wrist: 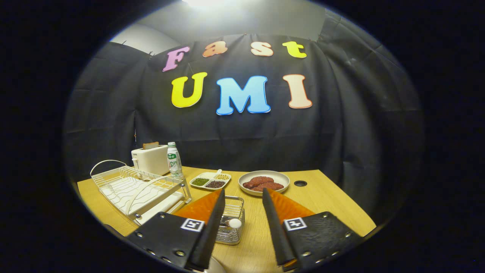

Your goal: Take the plate from the dish rack, then take the spoon from the basket and place it into the plate.

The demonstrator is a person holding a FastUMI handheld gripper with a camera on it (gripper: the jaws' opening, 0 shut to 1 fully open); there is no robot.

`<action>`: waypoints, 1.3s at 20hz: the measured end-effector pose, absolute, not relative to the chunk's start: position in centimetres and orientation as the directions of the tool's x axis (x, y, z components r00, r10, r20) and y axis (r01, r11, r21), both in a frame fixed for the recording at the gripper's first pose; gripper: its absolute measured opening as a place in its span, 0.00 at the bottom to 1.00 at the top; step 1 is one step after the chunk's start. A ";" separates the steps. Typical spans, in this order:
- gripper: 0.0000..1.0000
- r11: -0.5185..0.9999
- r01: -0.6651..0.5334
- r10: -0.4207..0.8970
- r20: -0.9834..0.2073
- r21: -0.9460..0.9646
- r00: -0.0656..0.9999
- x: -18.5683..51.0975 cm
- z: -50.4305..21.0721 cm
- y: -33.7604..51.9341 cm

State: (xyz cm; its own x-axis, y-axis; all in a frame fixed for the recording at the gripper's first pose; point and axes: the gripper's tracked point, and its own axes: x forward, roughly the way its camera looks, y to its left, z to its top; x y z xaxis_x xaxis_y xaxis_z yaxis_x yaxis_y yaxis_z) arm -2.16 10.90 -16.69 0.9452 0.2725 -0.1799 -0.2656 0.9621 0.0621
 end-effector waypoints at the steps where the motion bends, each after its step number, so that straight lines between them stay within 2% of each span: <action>1: 0.53 0.957 -0.280 0.289 -0.179 0.075 0.941 -1.8 -17.0 11.3; 2: 0.34 0.959 -0.272 0.282 -0.158 0.079 0.946 -1.6 -16.4 11.3; 3: 0.20 0.949 -0.302 0.313 -0.154 0.093 0.937 -1.7 -16.5 12.0; 6: 0.20 0.948 -0.306 0.317 -0.175 0.089 0.932 -1.8 -16.8 12.3; 7: 0.10 0.948 -0.306 0.317 -0.188 0.086 0.930 -2.1 -16.9 12.6; 15: 0.05 0.957 -0.281 0.290 -0.179 0.076 0.940 -2.7 -14.7 12.4; 26: 0.05 0.967 -0.250 0.253 -0.109 0.040 0.961 -5.2 -3.7 10.9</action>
State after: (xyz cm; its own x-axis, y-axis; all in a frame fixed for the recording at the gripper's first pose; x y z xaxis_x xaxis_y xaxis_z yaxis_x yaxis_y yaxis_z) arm -5.15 10.91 -3.69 0.9612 0.2531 -0.1095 -0.2502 0.9674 0.0398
